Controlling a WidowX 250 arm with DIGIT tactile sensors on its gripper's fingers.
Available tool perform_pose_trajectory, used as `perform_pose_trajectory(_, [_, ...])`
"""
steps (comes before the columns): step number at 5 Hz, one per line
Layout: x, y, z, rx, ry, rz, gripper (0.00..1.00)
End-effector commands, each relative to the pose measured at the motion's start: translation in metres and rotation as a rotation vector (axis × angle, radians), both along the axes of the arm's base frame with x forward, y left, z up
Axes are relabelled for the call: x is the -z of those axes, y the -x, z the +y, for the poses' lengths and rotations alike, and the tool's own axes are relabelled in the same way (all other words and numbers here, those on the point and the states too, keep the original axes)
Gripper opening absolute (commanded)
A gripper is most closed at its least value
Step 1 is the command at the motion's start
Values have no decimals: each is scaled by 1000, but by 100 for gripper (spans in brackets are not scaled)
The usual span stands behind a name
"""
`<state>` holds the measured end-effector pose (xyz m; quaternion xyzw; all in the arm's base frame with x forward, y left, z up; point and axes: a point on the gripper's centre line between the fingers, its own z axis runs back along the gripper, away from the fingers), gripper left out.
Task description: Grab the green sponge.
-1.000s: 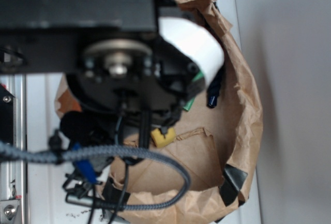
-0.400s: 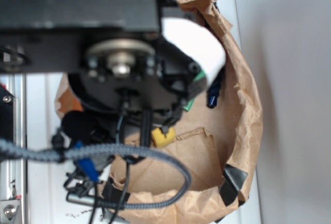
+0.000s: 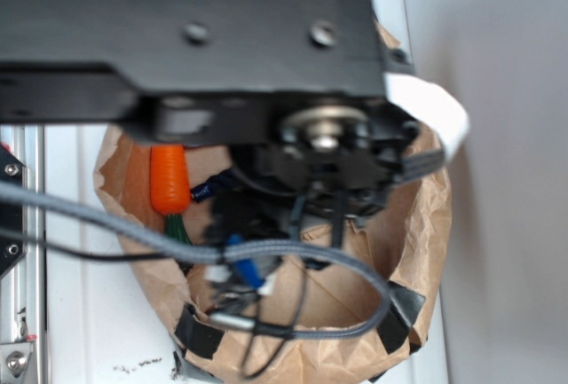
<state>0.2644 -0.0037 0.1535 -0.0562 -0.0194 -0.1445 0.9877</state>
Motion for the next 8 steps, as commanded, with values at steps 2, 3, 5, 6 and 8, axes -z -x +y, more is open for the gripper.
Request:
perform_pose_trajectory(2, [49, 18, 8, 207, -52, -142, 100])
perform_pose_trajectory(3, [61, 10, 9, 202, -61, -134, 100])
perform_pose_trajectory(5, [86, -7, -11, 228, -106, -77, 100])
perform_pose_trajectory(6, [97, -6, -18, 304, -53, -20, 100])
perform_pose_trajectory(8, [118, -1, -28, 286, -72, -44, 0])
